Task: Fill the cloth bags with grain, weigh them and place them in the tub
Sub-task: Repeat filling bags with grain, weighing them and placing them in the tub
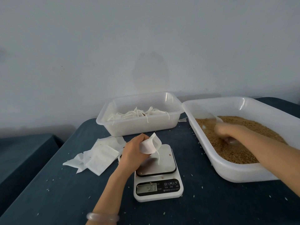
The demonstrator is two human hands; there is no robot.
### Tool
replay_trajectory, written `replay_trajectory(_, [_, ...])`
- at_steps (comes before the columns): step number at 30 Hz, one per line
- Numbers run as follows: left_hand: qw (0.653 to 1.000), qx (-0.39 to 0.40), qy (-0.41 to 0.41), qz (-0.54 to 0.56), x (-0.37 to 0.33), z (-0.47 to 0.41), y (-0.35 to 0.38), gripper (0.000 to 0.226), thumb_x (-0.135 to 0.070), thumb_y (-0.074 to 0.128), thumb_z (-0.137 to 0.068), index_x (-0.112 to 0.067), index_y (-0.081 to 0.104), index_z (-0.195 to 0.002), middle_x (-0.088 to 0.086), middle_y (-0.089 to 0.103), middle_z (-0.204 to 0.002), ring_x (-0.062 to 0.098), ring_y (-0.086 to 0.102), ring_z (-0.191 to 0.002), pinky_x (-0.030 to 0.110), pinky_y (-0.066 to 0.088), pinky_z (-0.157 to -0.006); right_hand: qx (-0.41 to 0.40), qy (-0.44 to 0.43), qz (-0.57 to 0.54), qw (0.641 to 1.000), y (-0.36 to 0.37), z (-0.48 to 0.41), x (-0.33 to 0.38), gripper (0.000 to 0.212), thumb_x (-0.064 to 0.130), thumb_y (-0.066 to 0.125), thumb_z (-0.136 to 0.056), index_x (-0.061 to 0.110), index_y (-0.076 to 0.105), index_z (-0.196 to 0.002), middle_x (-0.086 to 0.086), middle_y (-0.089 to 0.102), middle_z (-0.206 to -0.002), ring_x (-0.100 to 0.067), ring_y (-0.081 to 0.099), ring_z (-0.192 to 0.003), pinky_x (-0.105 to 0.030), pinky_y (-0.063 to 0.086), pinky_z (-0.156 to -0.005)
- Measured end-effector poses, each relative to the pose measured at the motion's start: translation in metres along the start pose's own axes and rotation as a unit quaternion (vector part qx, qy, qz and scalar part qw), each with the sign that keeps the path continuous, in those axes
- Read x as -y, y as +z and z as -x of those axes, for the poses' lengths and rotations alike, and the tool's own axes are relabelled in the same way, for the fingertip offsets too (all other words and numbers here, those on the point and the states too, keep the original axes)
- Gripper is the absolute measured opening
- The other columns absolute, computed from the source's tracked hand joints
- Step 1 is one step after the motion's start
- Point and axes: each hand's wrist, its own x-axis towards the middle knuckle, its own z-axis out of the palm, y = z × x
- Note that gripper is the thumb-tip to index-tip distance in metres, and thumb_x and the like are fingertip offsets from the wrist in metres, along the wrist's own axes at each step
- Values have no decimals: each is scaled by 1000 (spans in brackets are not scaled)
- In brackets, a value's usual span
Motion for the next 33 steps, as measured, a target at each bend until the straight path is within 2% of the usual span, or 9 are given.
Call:
replay_trajectory(3, [1000,6,3,4,0,0,1,36,-15,78,-74,-39,54,-86,-17,62,-89,5,57,-86,28,47,-73,30,-45,-54,997,3,-3,6,42,19,31,-106,7,32,-146,-11,57,-79,-11,37,-40,-23,32,-38])
replay_trajectory(6, [1000,3,4,5,1,0,1,36,-15,79,-74,-38,54,-85,-19,62,-87,2,56,-86,25,45,-70,81,-71,-99,989,-2,-2,7,28,28,31,-106,7,48,-99,1,47,-45,-12,35,-31,-21,31,-36])
replay_trajectory(8, [1000,2,3,4,2,0,1,36,-15,79,-74,-39,54,-84,-22,61,-86,-1,55,-87,24,45,-70,86,-77,-151,982,-8,-5,0,28,25,37,-104,6,50,-87,-1,49,-53,-11,39,-35,-23,34,-40])
replay_trajectory(14, [1000,-4,6,12,-1,0,1,39,-17,80,-75,-43,53,-83,-28,62,-88,-2,56,-85,23,46,-68,123,-48,-362,923,-20,-5,-9,35,35,58,-96,11,56,-122,-6,65,-93,-15,56,-65,-25,51,-51])
replay_trajectory(16, [999,-16,-2,32,-3,1,-1,36,-21,81,-77,-43,53,-85,-34,60,-90,-4,56,-86,24,47,-68,92,-47,-345,933,-20,-6,-9,41,43,67,-89,13,55,-115,-9,57,-97,-20,58,-77,-28,53,-68])
replay_trajectory(21, [994,-29,-24,107,-7,2,-4,28,-34,74,-75,-49,53,-85,-25,61,-82,5,55,-73,27,47,-64,-7,-50,-354,934,-25,-14,-19,44,40,69,-88,-1,60,-102,-1,54,-50,-12,42,-43,-24,34,-43])
replay_trajectory(24, [991,-26,-30,131,-8,2,-3,19,-42,67,-74,-44,55,-88,-14,63,-81,12,57,-72,34,50,-64,-54,-100,-358,927,-27,-14,-19,37,38,66,-90,2,58,-95,-10,63,-71,-15,48,-54,-27,41,-54])
replay_trajectory(29, [990,-13,-36,133,-6,3,-3,30,-44,66,-77,-31,57,-102,-7,67,-91,22,63,-88,47,54,-78,-166,-154,-136,965,-36,-4,-17,33,43,45,-100,16,62,-92,-6,68,-87,-23,63,-75,-34,46,-68])
replay_trajectory(33, [992,-2,-46,119,-3,1,-3,26,-44,65,-74,-37,55,-98,-16,65,-88,9,61,-83,40,56,-74,-169,-260,-129,942,-37,13,-2,23,38,45,-101,25,64,-105,3,70,-101,-25,64,-93,-42,51,-86])
